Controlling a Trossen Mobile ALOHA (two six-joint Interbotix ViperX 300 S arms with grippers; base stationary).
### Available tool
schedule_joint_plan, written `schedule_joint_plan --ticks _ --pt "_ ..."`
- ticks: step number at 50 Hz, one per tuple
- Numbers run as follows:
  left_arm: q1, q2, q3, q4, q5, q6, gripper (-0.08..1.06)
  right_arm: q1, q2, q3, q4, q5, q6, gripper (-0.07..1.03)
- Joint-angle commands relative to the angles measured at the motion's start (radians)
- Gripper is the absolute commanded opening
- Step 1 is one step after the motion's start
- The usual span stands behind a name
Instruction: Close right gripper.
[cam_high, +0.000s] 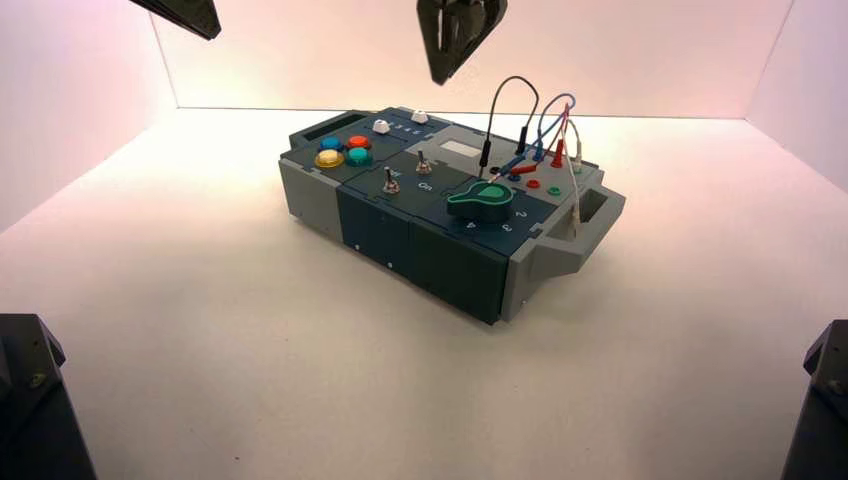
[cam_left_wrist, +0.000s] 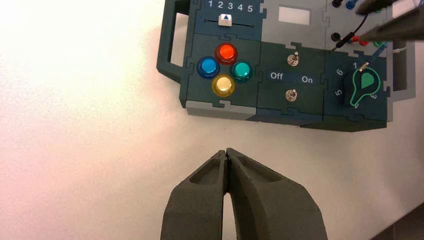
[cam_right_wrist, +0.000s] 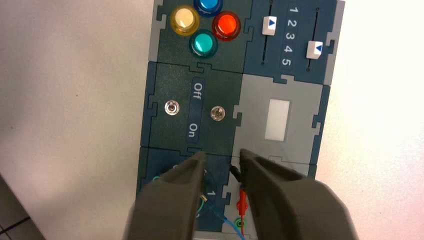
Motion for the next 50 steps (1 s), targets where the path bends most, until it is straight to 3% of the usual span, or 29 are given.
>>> schedule_joint_plan --ticks 1,50 --pt "-0.005 -0.005 -0.028 0.0 -0.008 0.003 -0.03 -0.002 -0.014 -0.015 0.0 0.015 -0.005 0.0" --pt "-0.005 0.035 -0.035 0.0 -0.012 0.003 -0.03 -0.002 -0.055 -0.015 -0.003 0.032 -0.026 -0.02"
